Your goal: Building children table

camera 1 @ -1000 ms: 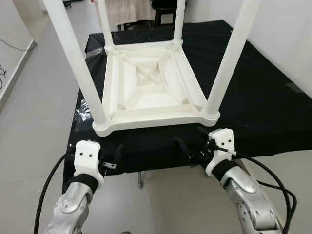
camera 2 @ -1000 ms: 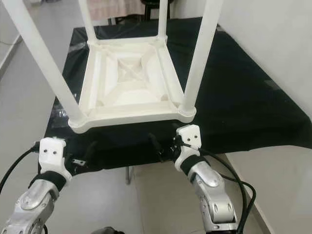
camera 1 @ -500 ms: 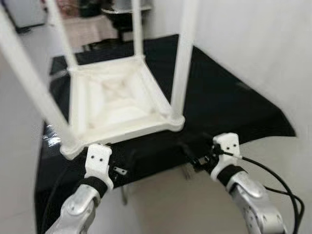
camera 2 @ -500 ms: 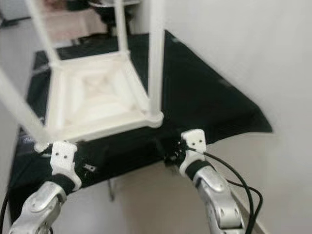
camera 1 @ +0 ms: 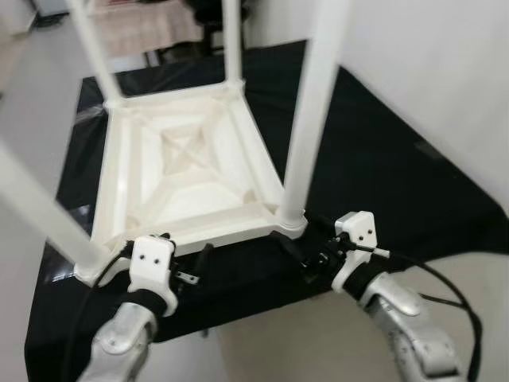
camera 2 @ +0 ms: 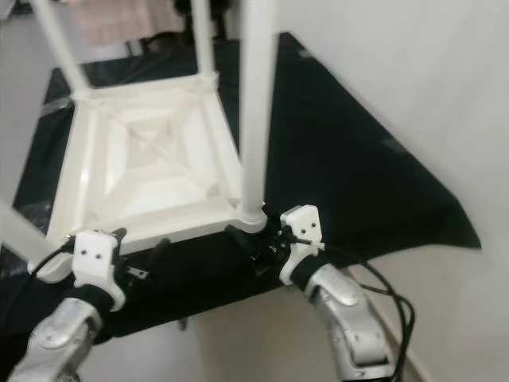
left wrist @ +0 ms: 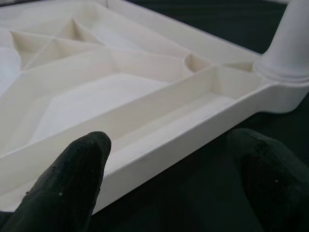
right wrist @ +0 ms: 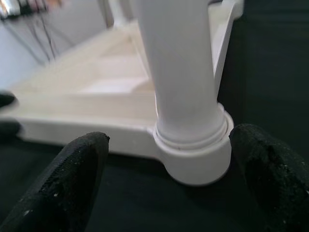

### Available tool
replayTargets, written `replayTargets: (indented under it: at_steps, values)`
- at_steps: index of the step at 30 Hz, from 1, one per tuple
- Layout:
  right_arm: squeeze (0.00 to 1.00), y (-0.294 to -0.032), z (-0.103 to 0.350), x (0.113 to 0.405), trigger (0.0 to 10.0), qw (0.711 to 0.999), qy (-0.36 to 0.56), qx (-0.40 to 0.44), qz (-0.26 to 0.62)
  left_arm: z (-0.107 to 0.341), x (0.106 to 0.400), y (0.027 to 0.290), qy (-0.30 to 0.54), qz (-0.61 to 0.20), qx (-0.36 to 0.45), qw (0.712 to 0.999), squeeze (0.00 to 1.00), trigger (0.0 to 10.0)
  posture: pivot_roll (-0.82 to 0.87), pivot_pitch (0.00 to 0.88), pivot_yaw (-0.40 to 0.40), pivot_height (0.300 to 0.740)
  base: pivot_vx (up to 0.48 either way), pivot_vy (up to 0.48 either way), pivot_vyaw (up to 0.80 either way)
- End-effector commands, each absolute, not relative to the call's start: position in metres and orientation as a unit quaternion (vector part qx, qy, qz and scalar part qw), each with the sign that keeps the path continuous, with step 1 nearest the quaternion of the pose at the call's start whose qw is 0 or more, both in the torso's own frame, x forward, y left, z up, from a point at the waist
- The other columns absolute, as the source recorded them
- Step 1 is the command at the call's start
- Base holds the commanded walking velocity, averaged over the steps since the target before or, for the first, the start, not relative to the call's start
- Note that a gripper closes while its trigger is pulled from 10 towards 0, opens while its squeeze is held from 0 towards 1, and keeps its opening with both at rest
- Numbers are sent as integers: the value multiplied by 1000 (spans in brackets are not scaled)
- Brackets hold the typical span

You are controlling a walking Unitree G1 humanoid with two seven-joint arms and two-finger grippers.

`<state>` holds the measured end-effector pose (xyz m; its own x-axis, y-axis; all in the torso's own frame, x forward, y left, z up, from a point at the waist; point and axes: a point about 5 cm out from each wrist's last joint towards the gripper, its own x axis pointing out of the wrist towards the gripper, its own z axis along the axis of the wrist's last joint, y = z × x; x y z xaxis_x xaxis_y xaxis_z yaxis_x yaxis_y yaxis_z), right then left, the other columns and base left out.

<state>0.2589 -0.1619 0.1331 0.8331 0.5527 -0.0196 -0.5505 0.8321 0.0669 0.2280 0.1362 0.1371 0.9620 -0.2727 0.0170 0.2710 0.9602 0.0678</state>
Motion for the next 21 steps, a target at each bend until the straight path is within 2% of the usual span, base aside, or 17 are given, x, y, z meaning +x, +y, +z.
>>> replayTargets:
  at_steps: [1, 6, 15, 21]
  values:
    - [0, -148, 137, 256, 10000, 942, 2, 25, 336, 133, 222, 146, -3, -111, 61, 992, 0, 10000, 33, 109, 21, 740, 0, 0, 0]
    - [0, -143, 137, 253, 10000, 932, -2, 20, 361, 135, 221, 145, -9, -111, 73, 991, 0, 10000, 38, 110, 21, 740, 0, 0, 640]
    - [0, -146, 136, 256, 10000, 936, 3, 34, 350, 136, 221, 145, -10, -109, 76, 991, 0, 10000, 37, 112, 20, 740, 0, 0, 800]
    - [0, -150, 134, 261, 10000, 943, 12, 38, 331, 135, 222, 145, -9, -109, 75, 991, 0, 10000, 34, 114, 22, 740, 0, 0, 0]
